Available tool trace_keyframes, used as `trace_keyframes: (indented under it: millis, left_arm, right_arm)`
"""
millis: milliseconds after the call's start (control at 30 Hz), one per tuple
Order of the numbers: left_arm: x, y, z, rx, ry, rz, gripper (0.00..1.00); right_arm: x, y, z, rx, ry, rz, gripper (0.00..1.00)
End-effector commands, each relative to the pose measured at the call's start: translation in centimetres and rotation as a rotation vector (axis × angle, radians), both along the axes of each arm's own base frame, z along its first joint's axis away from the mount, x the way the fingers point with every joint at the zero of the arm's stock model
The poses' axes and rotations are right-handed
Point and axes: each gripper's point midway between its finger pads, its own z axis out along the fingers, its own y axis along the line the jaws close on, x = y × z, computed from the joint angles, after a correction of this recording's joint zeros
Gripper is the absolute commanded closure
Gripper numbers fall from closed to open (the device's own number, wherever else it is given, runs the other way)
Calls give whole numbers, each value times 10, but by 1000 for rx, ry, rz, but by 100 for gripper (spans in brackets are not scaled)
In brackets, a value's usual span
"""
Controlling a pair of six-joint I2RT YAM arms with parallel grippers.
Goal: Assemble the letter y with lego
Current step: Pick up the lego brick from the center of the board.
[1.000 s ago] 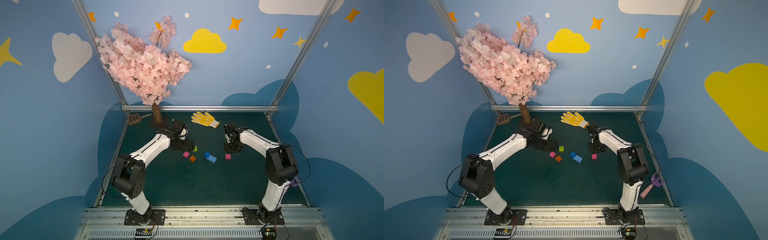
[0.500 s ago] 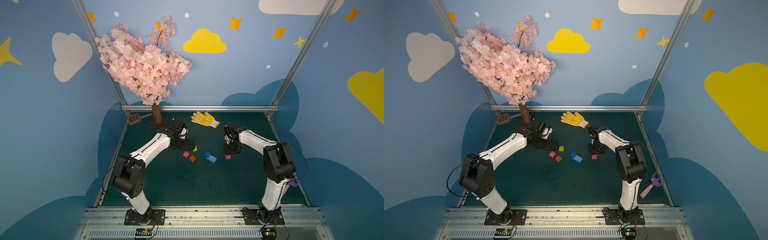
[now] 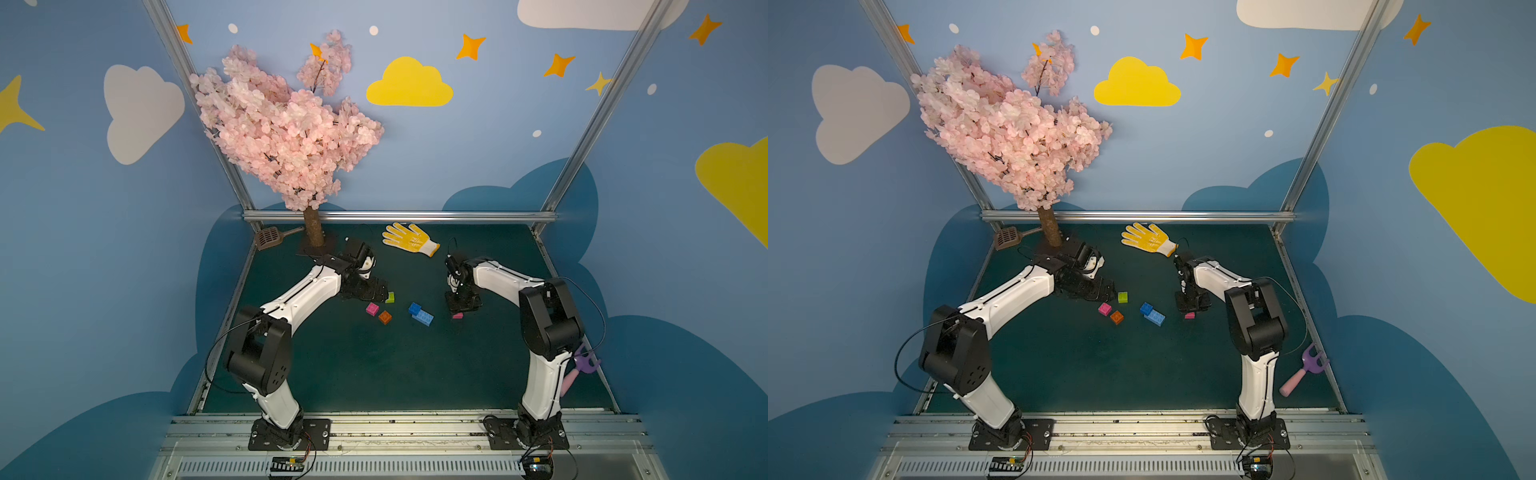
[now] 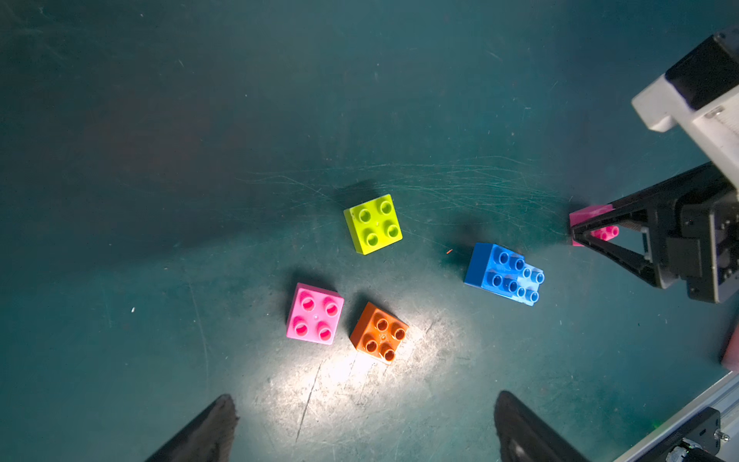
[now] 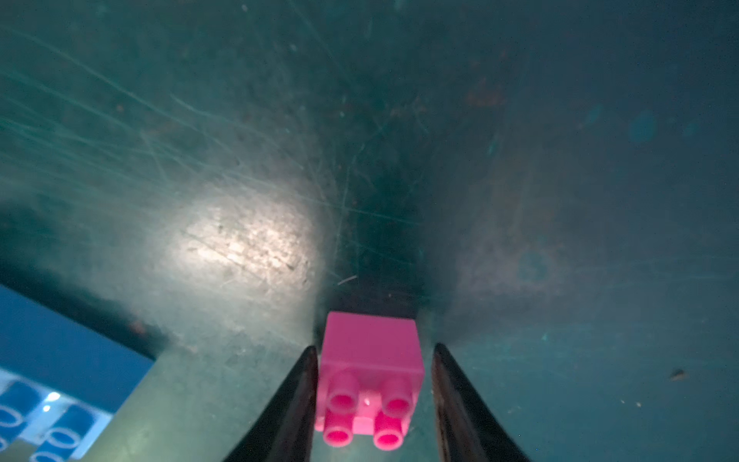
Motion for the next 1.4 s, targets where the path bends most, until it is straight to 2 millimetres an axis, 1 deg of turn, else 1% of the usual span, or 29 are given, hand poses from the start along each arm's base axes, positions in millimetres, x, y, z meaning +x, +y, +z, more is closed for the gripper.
trace_keyframes:
  millis: [0,167,300,367,433,533,667,933,1100,1367]
  left_arm:
    - [2,1,4,12,-5,-6,0]
    - [3,2,5,15,-6,-5,0]
    - [3,3,4,19,-5,-3,0]
    - [3,3,4,20,-6,-2,0]
    - [3,3,4,20,-4,-4,0]
    - [3,2,4,18,-2,-2,0]
    - [3,3,3,19,0,-1,0]
    - [4,4,5,17,17,6,0]
    - [3,3,3,11,30,6,0]
    - [5,5,4,11,27,13,0]
  right_arm:
    - [1,1,-4,4,14,-3,59]
    - [0,1,-5,6,14,0,68]
    - [-1,1,3,5,-1,22,73]
    - [-4,6,12,19,-18,92,77]
    - [-10,16,19,31,-24,196,79]
    - [-18,27,27,13,-43,343,80]
    - [-26,43,34,37,-64,448,82]
    - [-42,74,38,95,-81,626,83]
    - [-43,82,41,108,-95,698,84]
    - [-39,85,39,85,-82,797,84]
